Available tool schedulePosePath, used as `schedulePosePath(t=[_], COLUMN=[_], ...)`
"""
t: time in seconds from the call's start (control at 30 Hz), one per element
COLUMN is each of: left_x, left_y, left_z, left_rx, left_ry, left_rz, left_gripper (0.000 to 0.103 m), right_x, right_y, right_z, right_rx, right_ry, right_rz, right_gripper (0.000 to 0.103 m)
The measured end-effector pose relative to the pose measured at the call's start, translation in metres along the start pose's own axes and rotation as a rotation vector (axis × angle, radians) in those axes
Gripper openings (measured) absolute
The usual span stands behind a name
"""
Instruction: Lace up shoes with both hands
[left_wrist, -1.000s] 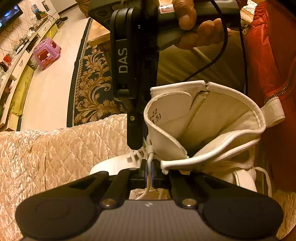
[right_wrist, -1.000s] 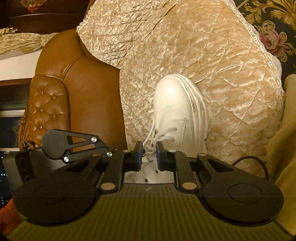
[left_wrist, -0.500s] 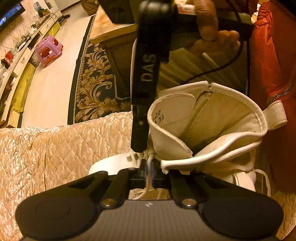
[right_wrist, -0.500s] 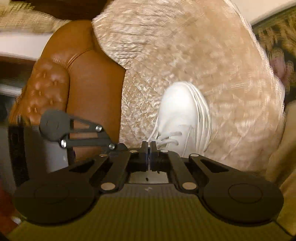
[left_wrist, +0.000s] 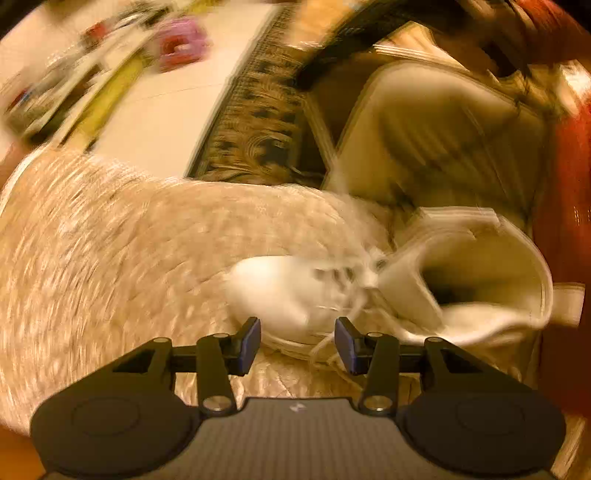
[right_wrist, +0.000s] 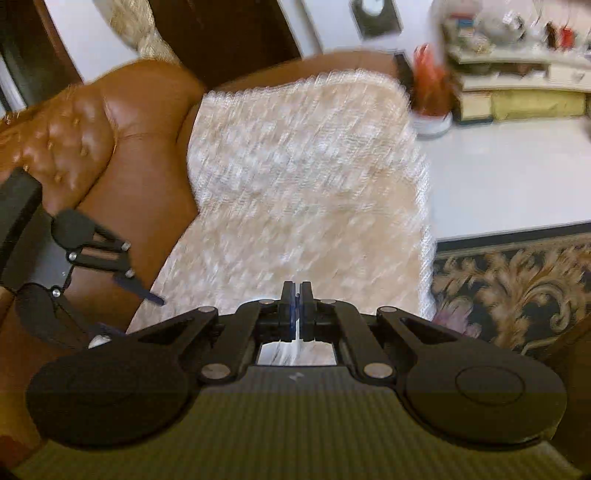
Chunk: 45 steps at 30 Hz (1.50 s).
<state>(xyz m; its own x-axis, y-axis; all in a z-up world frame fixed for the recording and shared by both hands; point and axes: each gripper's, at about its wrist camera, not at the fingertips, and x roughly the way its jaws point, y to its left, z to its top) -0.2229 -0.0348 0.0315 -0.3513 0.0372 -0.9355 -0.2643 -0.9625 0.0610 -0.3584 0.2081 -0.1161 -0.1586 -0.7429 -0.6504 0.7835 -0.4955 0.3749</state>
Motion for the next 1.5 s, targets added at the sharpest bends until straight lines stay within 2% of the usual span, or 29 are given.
schedulePosePath(t=[0.1, 0.17, 0.33, 0.53, 0.6, 0.67, 0.73, 0.87, 0.93, 1.0, 1.03, 1.07, 1.13, 1.2, 1.27, 1.37, 1.47, 1.5], left_x=[-0.026, -0.039, -0.049, -0.051, -0.051, -0.05, -0.05, -0.056, -0.063, -0.077, -0.087, -0.098, -0.121, -0.141, -0.15, -0.157, -0.155, -0.153], left_y=[0.025, 0.028, -0.014, -0.044, -0.053, -0.061, -0.065, -0.071, -0.07, -0.064, -0.058, -0.051, -0.036, -0.029, -0.028, -0.031, -0.033, -0.033], left_z=[0.004, 0.018, 0.074, 0.09, 0.093, 0.095, 0.093, 0.088, 0.086, 0.081, 0.077, 0.073, 0.066, 0.06, 0.062, 0.068, 0.076, 0.078], left_rx=[-0.192, -0.248, -0.132, -0.135, -0.141, -0.14, -0.155, -0.165, -0.189, -0.235, -0.269, -0.311, -0.391, -0.426, -0.422, -0.417, -0.402, -0.397], left_ry=[-0.141, -0.238, -0.405, -0.515, -0.551, -0.556, -0.571, -0.604, -0.621, -0.647, -0.666, -0.696, -0.763, -0.808, -0.834, -0.87, -0.886, -0.886], left_rz=[-0.041, -0.073, -0.054, 0.063, 0.105, 0.13, 0.129, 0.158, 0.202, 0.254, 0.277, 0.293, 0.321, 0.359, 0.386, 0.375, 0.36, 0.356], left_gripper=[0.051, 0.052, 0.055, 0.052, 0.037, 0.009, 0.004, 0.003, 0.003, 0.003, 0.002, 0.002, 0.002, 0.002, 0.002, 0.002, 0.003, 0.003], right_x=[-0.022, -0.033, -0.048, -0.062, -0.062, -0.062, -0.064, -0.068, -0.069, -0.067, -0.066, -0.064, -0.052, -0.035, -0.015, 0.016, 0.047, 0.055], right_y=[-0.005, -0.005, 0.005, -0.006, -0.016, -0.024, -0.027, -0.029, -0.031, -0.032, -0.032, -0.032, -0.029, -0.021, -0.006, 0.026, 0.048, 0.05], right_z=[0.017, 0.028, 0.047, 0.049, 0.045, 0.041, 0.037, 0.032, 0.031, 0.029, 0.027, 0.024, 0.018, 0.009, 0.001, -0.006, -0.011, -0.015], right_rx=[0.014, 0.03, 0.061, 0.191, 0.258, 0.326, 0.349, 0.376, 0.398, 0.417, 0.422, 0.423, 0.404, 0.368, 0.305, 0.166, 0.084, 0.094], right_ry=[-0.078, -0.118, -0.156, -0.151, -0.144, -0.137, -0.139, -0.144, -0.151, -0.157, -0.154, -0.143, -0.092, -0.002, 0.086, 0.175, 0.234, 0.252], right_rz=[-0.003, 0.022, 0.137, 0.239, 0.273, 0.308, 0.316, 0.33, 0.356, 0.375, 0.368, 0.351, 0.355, 0.381, 0.408, 0.437, 0.369, 0.347], right_gripper=[0.003, 0.003, 0.003, 0.003, 0.003, 0.003, 0.003, 0.004, 0.007, 0.022, 0.04, 0.046, 0.046, 0.046, 0.046, 0.047, 0.045, 0.038])
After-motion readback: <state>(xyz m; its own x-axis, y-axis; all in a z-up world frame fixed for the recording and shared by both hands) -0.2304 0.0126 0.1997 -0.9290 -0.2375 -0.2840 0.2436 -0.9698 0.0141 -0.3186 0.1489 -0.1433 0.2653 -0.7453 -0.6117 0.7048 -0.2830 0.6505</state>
